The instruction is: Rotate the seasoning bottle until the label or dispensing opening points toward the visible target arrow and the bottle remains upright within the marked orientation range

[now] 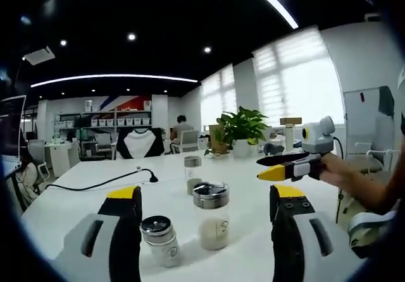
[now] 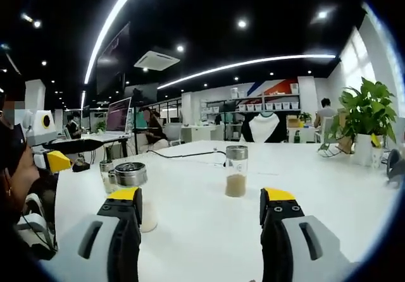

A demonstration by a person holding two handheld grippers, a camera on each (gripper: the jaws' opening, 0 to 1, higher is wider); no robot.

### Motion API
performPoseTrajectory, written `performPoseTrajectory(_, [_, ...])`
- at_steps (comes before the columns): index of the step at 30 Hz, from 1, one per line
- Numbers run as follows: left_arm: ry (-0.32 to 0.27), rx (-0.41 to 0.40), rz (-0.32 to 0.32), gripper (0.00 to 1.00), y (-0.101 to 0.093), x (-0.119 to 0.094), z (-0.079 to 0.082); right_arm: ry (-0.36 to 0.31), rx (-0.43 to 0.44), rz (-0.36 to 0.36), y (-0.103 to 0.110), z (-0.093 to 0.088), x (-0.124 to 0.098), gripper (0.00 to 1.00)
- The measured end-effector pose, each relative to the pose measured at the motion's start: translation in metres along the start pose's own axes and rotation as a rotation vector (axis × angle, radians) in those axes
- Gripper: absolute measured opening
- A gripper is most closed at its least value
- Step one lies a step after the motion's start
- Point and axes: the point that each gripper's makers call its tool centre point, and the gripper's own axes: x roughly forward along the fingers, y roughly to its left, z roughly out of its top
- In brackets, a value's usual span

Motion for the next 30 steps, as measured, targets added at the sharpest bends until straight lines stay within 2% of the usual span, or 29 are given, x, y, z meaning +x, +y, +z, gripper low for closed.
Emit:
performPoseTrajectory(8, [0.009,-0.013,0.006,0.87,0.000,0.002,-0.006,-0.020,-0.037,-0.007,-0.009,0.017,0.013,0.77])
performPoseTrajectory(13, [0.026,-0.010,-0.006,0.87,-0.003,0.002,-0.010,-0.044,0.011,-0.012,-0.017,0.025,0.018,0.77])
performPoseTrajectory(15, [0.030,-0.032,-0.019,0.87,-0.005,0.001,-0.012,-0.040,0.013,-0.016,-0.021,0.025,0.022,0.77])
performPoseTrajectory(16, [-0.006,-0.081,-0.035,0.87,-0.007,0.000,-0.007,-0.031,0.011,-0.017,-0.022,0.024,0.025,0.76])
performPoseTrajectory(18, [-0.037,-0.111,-0.046,0.87,-0.008,-0.002,-0.002,-0.025,0.004,-0.013,-0.024,0.023,0.029,0.76])
performPoseTrajectory(22, [-0.023,-0.100,-0.037,0.87,-0.005,-0.006,-0.005,-0.063,0.014,0.002,-0.023,0.031,0.036,0.74])
performPoseTrajectory(25, [-0.005,-0.099,-0.022,0.87,0.000,-0.007,-0.011,-0.026,-0.073,-0.027,-0.025,0.031,0.042,0.73])
performPoseTrajectory(30, [0.018,-0.103,-0.023,0.87,0.002,-0.007,-0.019,-0.042,-0.046,-0.012,-0.026,0.036,0.050,0.74])
